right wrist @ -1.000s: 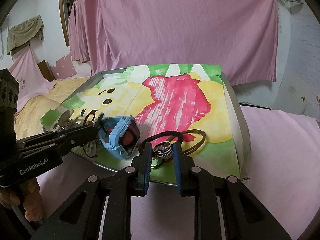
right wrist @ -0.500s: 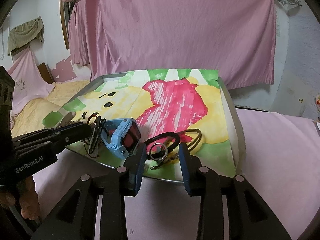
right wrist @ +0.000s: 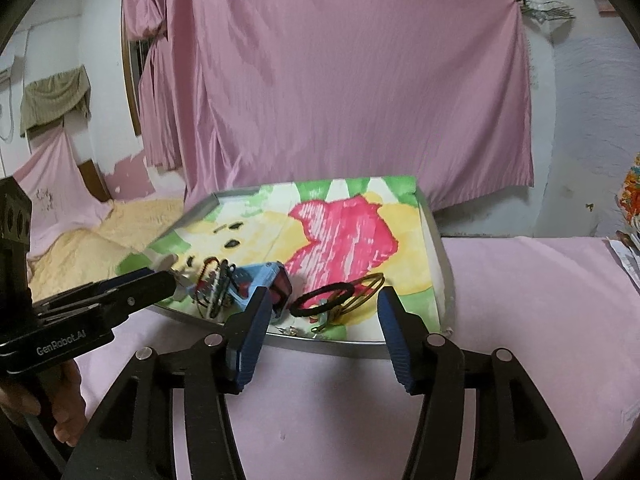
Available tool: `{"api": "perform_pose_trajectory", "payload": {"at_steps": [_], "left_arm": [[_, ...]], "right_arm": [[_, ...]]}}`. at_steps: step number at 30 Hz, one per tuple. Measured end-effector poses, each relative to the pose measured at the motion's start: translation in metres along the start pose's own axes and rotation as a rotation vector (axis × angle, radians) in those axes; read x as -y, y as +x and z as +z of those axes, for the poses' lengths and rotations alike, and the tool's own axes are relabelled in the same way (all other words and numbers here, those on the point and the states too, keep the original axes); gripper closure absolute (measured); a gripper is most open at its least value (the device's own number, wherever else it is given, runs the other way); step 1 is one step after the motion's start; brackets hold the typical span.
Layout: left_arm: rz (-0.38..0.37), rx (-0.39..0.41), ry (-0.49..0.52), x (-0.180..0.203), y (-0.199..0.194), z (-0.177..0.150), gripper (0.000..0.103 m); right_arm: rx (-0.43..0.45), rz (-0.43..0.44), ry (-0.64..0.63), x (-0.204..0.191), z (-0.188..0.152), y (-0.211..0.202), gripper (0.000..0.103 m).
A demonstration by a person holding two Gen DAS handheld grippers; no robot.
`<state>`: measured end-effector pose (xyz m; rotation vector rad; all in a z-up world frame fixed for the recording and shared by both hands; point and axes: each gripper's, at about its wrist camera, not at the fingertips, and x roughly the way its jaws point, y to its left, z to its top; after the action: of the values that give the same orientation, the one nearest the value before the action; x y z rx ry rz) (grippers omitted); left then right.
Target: Organize jewelry
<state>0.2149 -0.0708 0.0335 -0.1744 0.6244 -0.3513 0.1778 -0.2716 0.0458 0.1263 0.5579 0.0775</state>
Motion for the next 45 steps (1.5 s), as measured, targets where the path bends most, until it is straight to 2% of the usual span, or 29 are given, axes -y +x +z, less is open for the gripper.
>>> {"api": "perform_pose_trajectory", "payload": {"at_steps": [2,3,5,8,11,15,22,24,28,31,36,45], "left_arm": [[0.008,0.027,-0.001,-0.001,-0.013,-0.002,0.052],[0.010,0.043,-0.001,-0.001,-0.019,-0.003,0.043],[0.020,0.088,0.002,-0.002,-0.032,-0.006,0.031],[0.040,0.146,0.024,-0.001,-0.053,-0.010,0.024],[0.066,0.191,0.044,0.001,-0.071,-0.016,0.012],[0.080,0.254,0.067,0.003,-0.093,-0.026,0.004],[0.108,0.330,0.086,0.003,-0.128,-0.048,0.001],[0.114,0.337,0.081,0.001,-0.135,-0.054,0.001],[0.137,0.355,0.067,-0.004,-0.151,-0.068,0.001],[0.148,0.363,0.054,-0.008,-0.162,-0.079,0.001],[0.169,0.368,0.021,-0.016,-0.176,-0.099,0.001],[0.216,0.348,0.016,-0.024,-0.183,-0.129,0.001]], "right_arm": [[0.032,0.003,0.003,-0.001,-0.002,-0.009,0.047],[0.055,0.003,0.002,-0.002,-0.003,-0.016,0.044],[0.094,0.004,-0.004,-0.005,-0.006,-0.028,0.043],[0.151,0.008,-0.007,-0.010,-0.012,-0.047,0.040],[0.199,0.011,-0.003,-0.013,-0.018,-0.062,0.037],[0.253,0.018,-0.018,-0.022,-0.030,-0.084,0.029],[0.317,0.018,-0.032,-0.035,-0.050,-0.114,0.023],[0.333,0.016,-0.028,-0.036,-0.057,-0.124,0.015],[0.365,0.011,-0.024,-0.038,-0.068,-0.142,0.014],[0.380,0.018,-0.033,-0.041,-0.079,-0.155,0.013],[0.405,0.016,-0.043,-0.045,-0.097,-0.171,0.005],[0.406,0.002,-0.037,-0.044,-0.126,-0.185,0.003]]}}
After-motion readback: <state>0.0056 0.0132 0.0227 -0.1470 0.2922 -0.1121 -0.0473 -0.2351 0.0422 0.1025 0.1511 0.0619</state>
